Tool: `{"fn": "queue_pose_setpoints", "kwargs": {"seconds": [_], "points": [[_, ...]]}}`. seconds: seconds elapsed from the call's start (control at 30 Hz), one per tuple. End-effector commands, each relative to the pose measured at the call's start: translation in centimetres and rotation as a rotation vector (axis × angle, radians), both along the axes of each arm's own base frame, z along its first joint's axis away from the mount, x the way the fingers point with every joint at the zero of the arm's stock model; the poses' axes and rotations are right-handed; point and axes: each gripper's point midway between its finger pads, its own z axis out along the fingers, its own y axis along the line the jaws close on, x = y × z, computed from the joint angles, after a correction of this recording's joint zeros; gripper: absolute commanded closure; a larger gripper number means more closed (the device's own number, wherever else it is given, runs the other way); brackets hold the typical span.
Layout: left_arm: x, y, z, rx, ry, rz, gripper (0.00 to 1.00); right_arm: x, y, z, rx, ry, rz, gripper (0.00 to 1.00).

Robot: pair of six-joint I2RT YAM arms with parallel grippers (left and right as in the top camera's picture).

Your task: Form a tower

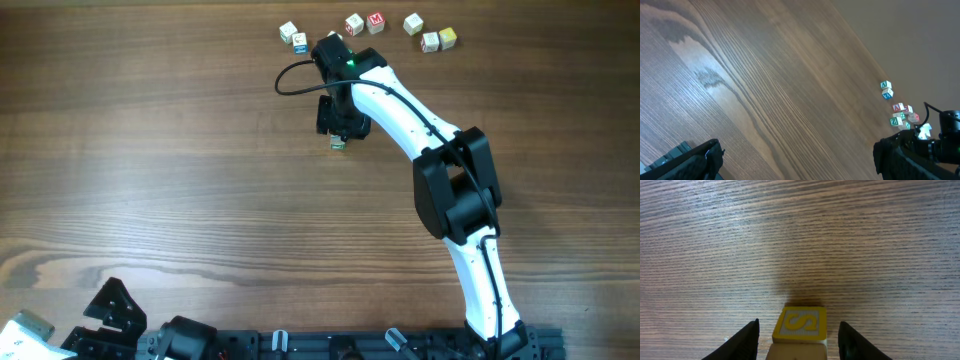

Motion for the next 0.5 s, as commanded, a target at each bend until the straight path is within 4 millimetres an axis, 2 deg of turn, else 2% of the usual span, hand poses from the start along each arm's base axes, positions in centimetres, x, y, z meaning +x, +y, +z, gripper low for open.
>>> {"fn": "queue_pose_setpoints", "kwargs": {"seconds": [0.0, 0.47], "points": [[-0.10, 0.26, 0.05, 0.000, -0.009, 0.021, 0.00, 0.18, -0.35, -1.20, -0.019, 0.010, -0.024, 0.51], [-0.10, 0.26, 0.05, 0.000, -0.009, 0.021, 0.00, -0.08, -0.50, -1.23, -0.026, 0.021, -0.024, 0.64]]}}
